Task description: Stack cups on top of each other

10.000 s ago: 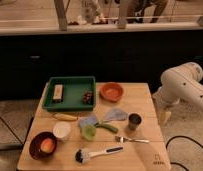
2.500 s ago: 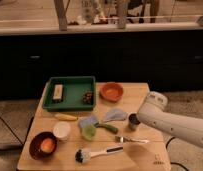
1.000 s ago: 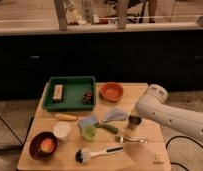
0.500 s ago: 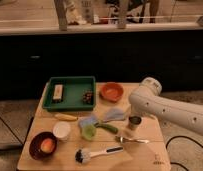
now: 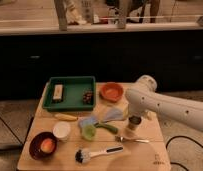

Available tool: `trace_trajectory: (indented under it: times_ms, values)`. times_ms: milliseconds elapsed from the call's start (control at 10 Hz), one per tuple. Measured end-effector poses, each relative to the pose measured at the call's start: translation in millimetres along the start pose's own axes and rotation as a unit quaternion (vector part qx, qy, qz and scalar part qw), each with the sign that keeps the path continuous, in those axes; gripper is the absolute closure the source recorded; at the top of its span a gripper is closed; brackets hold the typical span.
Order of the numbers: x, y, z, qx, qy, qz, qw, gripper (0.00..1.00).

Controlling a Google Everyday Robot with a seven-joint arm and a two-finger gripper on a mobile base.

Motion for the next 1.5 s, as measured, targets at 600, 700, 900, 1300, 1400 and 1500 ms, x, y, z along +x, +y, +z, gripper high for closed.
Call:
trace_trajectory:
  times_ms: [600,700,900,1300,1400,1500]
  values:
    - [0.0,-6.7,20.6,0.030,-0.044,-0.004,0.9986,0.20]
    - [0.1,-7.3,22.9,0.033,-0.049,-0.005,0.9983,0.20]
    - [0.3,-8.0,28.9,0.043,-0.061,-0.007,0.9972,0.20]
    - [5.1,-3.8,37.1,0.065,-0.079,-0.002,0.9947,0.20]
    - [6.0,-4.4,39.3,0.069,-0.084,-0.003,0.9941,0.20]
    - [6.7,-4.5,41.6,0.072,-0.088,-0.003,0.9935,0.20]
